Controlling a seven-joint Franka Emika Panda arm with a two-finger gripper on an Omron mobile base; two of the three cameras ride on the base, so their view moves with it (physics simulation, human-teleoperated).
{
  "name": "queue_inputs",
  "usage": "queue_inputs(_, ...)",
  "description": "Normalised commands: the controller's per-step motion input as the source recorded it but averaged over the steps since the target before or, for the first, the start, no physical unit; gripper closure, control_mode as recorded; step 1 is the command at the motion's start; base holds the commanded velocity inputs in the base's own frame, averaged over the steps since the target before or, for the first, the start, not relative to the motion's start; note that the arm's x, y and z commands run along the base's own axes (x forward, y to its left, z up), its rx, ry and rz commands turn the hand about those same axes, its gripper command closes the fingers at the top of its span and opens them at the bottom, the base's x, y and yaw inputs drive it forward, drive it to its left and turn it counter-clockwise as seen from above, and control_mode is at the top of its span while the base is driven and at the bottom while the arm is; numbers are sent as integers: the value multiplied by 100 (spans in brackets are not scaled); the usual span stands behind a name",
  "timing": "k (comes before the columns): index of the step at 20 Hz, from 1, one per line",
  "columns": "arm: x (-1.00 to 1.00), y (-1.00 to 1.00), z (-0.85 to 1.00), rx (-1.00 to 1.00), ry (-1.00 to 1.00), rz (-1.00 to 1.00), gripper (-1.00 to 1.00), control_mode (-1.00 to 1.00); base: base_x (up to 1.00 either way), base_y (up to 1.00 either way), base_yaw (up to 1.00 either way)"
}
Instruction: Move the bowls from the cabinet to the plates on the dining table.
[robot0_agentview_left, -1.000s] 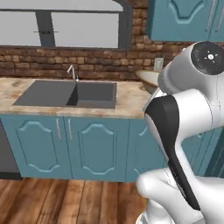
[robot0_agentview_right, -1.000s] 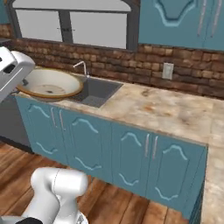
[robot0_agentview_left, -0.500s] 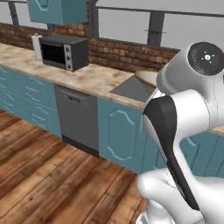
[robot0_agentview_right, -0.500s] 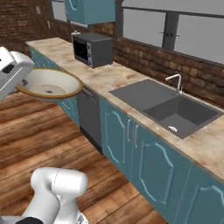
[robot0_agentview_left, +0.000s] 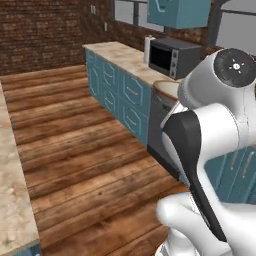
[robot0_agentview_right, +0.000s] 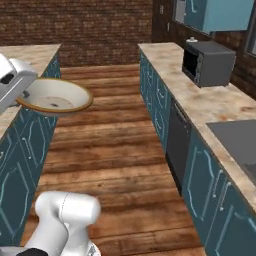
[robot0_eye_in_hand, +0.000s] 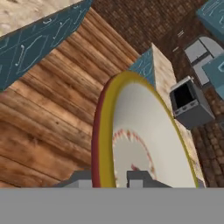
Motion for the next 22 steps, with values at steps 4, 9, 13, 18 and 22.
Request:
queue_inputs(4, 0, 0, 0, 0, 0, 0, 100, 100, 98, -88, 23)
queue_inputs(9, 0, 0, 0, 0, 0, 0, 100, 100, 100, -83, 17)
queue_inputs(13, 0, 0, 0, 0, 0, 0, 100, 100, 100, -21, 37)
queue_inputs(18, 0, 0, 0, 0, 0, 0, 100, 100, 100, 2, 39)
queue_inputs(22, 0, 0, 0, 0, 0, 0, 100, 100, 100, 12, 23)
